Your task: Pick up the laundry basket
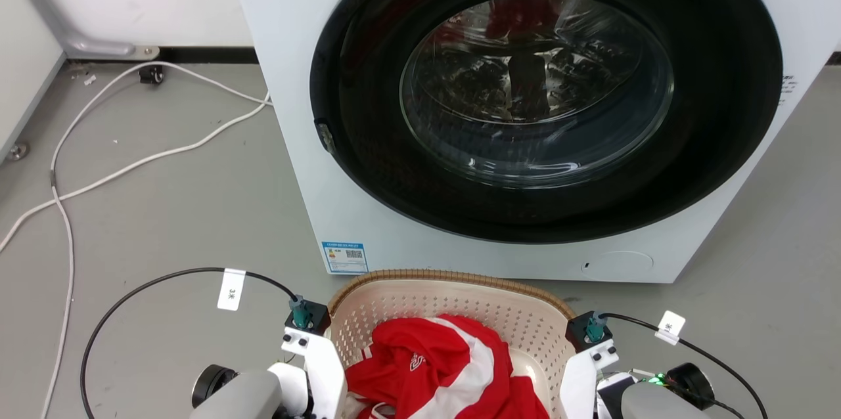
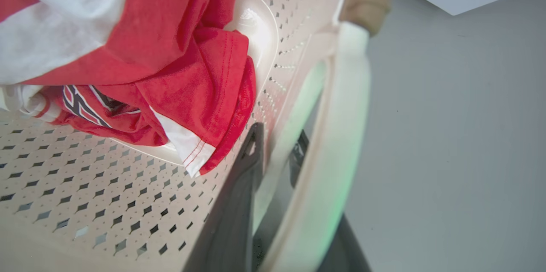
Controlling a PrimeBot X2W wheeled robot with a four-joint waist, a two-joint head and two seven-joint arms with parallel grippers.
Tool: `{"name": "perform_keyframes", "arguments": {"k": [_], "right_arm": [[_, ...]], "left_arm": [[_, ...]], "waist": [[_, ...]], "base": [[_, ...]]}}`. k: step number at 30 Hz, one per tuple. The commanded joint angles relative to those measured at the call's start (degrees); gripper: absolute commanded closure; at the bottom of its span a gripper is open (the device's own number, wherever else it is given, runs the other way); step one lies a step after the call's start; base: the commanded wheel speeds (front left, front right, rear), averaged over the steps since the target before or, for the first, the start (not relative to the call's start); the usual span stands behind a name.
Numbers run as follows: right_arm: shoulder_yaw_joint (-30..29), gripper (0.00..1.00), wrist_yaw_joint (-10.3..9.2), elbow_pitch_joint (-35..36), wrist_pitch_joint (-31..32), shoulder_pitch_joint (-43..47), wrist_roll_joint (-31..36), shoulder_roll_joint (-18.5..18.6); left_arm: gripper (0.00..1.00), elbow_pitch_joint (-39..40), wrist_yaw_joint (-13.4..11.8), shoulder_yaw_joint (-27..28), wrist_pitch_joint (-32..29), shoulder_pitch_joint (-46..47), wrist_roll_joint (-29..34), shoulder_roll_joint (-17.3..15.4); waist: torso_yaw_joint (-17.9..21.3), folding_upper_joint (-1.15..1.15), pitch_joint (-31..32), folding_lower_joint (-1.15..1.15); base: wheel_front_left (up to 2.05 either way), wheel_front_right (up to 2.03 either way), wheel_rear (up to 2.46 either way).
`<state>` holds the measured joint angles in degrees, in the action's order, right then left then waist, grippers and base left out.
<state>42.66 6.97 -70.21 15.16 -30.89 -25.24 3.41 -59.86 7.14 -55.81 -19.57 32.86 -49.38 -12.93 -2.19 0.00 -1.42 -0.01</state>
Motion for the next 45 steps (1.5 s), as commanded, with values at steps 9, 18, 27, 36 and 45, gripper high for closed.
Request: {"name": "perform_keyframes", "arguments": {"k": [9,18,27,36,45], "right_arm": [[9.04,1.00,0.93,2.28,4.88,-1.73,-7.25,1.62],[14.51,1.00,0.93,3.24,6.19,-2.27,-12.69,3.25],[18.80,1.00,0.93,3.85,6.96,-2.47,-17.03,4.10],[23.04,1.00,0.93,3.75,6.25,-3.22,-20.47,4.70],[26.49,1.00,0.93,3.10,5.20,-3.95,-23.97,4.75]], "left_arm": [[1.00,1.19,0.54,-5.92,-4.34,3.76,-6.68,-0.38],[1.00,0.31,0.55,-9.11,-4.95,3.61,-10.42,-0.27],[1.00,-0.38,0.55,-11.34,-4.72,3.53,-13.09,-0.36],[1.00,-0.96,0.56,-13.58,-4.24,3.86,-15.25,-0.29],[1.00,-1.51,0.56,-15.24,-4.22,3.75,-17.01,-0.31]], "waist": [[0.44,0.00,2.37,0.01],[0.42,0.00,3.43,0.01],[0.52,0.00,3.99,0.01],[0.62,0.00,4.57,0.01],[0.77,0.00,5.10,0.01]], "base": [[0.00,0.00,0.00],[0.00,0.00,0.00],[0.00,0.00,0.00],[0.00,0.00,0.00],[0.00,0.00,0.00]]}}
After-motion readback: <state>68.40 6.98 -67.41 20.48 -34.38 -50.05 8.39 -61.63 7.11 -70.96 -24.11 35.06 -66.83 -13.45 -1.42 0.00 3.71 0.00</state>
